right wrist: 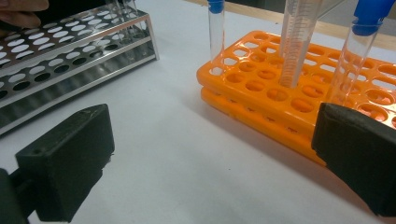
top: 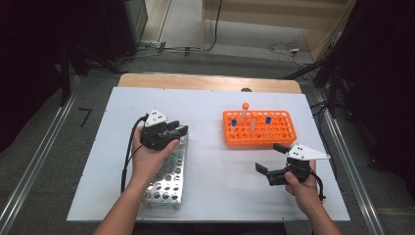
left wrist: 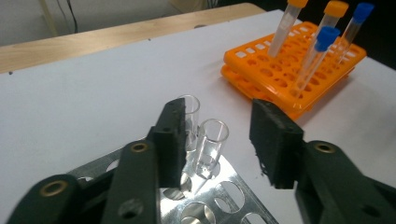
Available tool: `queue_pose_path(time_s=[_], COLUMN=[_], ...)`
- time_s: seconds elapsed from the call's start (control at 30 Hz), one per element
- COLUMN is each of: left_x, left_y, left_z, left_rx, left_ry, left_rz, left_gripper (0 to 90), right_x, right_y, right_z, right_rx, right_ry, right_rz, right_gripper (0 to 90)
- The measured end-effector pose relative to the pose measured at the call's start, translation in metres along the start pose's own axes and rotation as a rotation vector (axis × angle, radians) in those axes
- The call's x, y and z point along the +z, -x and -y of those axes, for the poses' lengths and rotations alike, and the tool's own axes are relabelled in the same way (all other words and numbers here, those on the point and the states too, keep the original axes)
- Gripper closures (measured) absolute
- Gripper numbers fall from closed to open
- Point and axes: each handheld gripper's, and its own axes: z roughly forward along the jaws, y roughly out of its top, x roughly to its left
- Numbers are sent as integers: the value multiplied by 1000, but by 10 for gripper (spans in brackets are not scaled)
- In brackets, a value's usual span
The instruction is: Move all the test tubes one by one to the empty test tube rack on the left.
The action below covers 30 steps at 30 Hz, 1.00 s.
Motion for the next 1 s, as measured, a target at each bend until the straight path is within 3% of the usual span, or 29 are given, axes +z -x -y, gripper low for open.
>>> queue_pose_path(time_s=[0.2, 0.47, 0.7, 1.0], left_x=[-14, -31, -36, -36], left_y=[6, 13, 17, 20], left_z=[0, 1, 6, 14], left_rx=[-12, -20, -36, -39], left_ry=[74, 127, 143, 129], left_rz=[41, 97, 115, 135], left_gripper=[296, 114, 27, 0], right_x=[0, 2, 4, 9], right_y=[1, 7, 14, 30], right_z=[-1, -4, -8, -18], right_rx=[3, 16, 37, 93], right_ry=[3, 3, 11, 7], right_rz=[4, 13, 39, 69], right_gripper=[0, 0, 8, 79])
